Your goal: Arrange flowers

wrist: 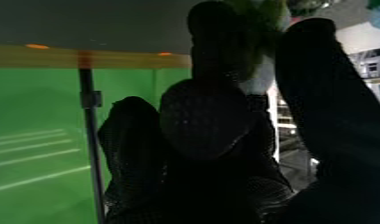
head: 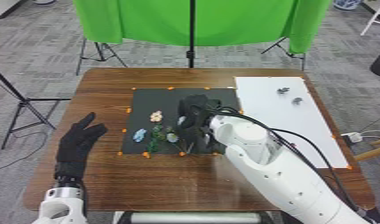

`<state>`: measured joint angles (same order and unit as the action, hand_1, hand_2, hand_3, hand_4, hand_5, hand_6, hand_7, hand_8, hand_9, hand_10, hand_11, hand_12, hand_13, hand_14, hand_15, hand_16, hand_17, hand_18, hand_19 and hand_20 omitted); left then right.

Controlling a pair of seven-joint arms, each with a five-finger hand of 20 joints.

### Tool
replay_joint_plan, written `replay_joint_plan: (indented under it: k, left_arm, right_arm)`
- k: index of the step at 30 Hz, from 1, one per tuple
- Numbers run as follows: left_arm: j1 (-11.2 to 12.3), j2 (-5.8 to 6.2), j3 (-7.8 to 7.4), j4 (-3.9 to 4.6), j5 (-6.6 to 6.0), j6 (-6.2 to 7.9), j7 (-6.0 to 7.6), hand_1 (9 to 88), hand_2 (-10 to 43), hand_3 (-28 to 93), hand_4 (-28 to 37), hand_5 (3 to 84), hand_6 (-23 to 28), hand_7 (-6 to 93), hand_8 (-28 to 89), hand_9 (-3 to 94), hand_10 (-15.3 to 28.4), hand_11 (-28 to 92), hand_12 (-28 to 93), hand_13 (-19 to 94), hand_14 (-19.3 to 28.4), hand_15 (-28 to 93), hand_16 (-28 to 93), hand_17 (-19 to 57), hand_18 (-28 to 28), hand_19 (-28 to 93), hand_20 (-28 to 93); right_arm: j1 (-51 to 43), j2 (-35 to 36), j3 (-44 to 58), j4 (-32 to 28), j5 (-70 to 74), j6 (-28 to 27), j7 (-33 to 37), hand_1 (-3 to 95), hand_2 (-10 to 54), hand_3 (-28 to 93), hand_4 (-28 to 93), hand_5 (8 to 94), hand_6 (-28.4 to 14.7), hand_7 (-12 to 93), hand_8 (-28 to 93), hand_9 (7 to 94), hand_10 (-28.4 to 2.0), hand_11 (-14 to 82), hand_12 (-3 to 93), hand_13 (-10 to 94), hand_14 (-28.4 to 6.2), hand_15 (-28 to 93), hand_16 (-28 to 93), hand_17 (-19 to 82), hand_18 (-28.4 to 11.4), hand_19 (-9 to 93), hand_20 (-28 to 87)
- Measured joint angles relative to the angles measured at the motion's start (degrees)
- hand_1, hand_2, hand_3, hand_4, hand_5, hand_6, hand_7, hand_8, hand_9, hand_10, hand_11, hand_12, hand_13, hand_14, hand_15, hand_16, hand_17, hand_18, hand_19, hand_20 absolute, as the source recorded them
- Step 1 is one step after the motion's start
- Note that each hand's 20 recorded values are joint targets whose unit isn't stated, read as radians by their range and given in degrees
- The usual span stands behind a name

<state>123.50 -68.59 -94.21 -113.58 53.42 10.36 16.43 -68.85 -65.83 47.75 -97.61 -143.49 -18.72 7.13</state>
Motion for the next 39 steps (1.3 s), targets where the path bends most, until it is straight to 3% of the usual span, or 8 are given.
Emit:
replay_joint_plan:
  k: [10,17,22,26,29,34,39]
  left_arm:
    - [0.0,0.03,-0.01,0.01,0.07,-0.21,-0.13,19.7,0.9,65,-25.7,42.9,3.6,9.2,-4,46.8,13.7,21,17,38,16.3,20,7,5.3,14.2,10,26]
    - [0.01,0.06,-0.07,0.01,0.13,-0.23,-0.25,19.8,0.8,65,-25.5,43.0,3.6,9.2,-4,46.8,13.6,21,17,38,16.4,20,7,5.3,14.3,10,26]
    - [0.05,0.07,-0.12,-0.03,0.18,-0.27,-0.26,19.8,0.7,66,-25.5,43.0,3.6,9.4,-4,46.8,13.7,21,17,38,16.3,20,7,5.1,14.3,10,26]
    - [0.09,0.24,-0.2,-0.07,0.19,-0.26,-0.27,19.9,0.8,65,-25.6,43.0,3.6,9.5,-4,46.8,13.8,21,17,38,16.4,20,7,5.1,14.3,10,26]
    - [0.2,0.32,-0.3,-0.12,0.19,-0.25,-0.27,19.9,0.8,65,-25.6,43.0,3.6,9.4,-4,46.8,13.7,21,17,38,16.4,20,7,5.1,14.3,10,26]
    - [0.42,0.29,-0.34,-0.15,0.24,-0.25,-0.17,20.0,0.8,65,-25.5,43.0,3.6,9.4,-4,46.8,13.8,21,17,38,16.4,21,7,5.1,14.3,10,26]
    - [0.35,0.23,-0.32,-0.15,0.34,-0.25,-0.16,19.8,0.7,66,-25.5,43.0,3.6,9.4,-4,46.8,13.7,21,17,38,16.4,21,7,5.1,14.3,10,26]
  right_arm:
    - [-0.79,0.93,0.63,-0.36,0.55,-0.14,0.88,34.0,-9.5,59,-16,65.2,1.0,15,-8,80.8,-12.2,23.0,22.4,90,-2.1,57,34,62,-10.7,93,56]
    - [-1.71,1.76,5.03,-4.49,8.36,0.58,3.79,27.1,-9.5,58,-13,66.2,0.5,14,-7,81.0,-13.1,22.6,22.4,90,-3.2,57,34,61,-11.9,93,56]
    - [-2.38,2.52,11.41,-8.66,12.03,6.99,6.06,28.0,-8.0,59,-12,68.3,0.4,14,-7,81.0,-13.2,22.0,22.3,88,-4.2,57,34,60,-12.4,93,56]
    - [-1.89,4.11,17.0,-8.1,7.85,12.91,10.37,27.5,-7.7,58,-12,62.5,-1.2,10,-7,77.3,-15.5,16.5,20.3,86,-5.8,57,34,59,-12.7,93,55]
    - [-0.35,5.21,21.19,-4.27,2.66,9.38,15.14,27.0,-7.8,57,-11,58.1,-1.8,8,-6,75.0,-16.2,14.3,19.4,84,-6.6,57,34,58,-12.9,93,54]
    - [2.18,4.75,29.08,6.47,-3.62,-7.68,17.87,26.9,-8.1,57,-11,57.4,-1.7,8,-6,74.8,-16.3,14.0,19.1,84,-6.7,57,33,58,-12.9,93,53]
    - [1.24,2.85,34.28,13.82,-8.48,-9.26,17.97,28.1,-8.3,57,-11,57.8,-1.1,8,-6,75.3,-15.9,14.5,19.2,85,-6.4,57,33,58,-12.8,93,53]
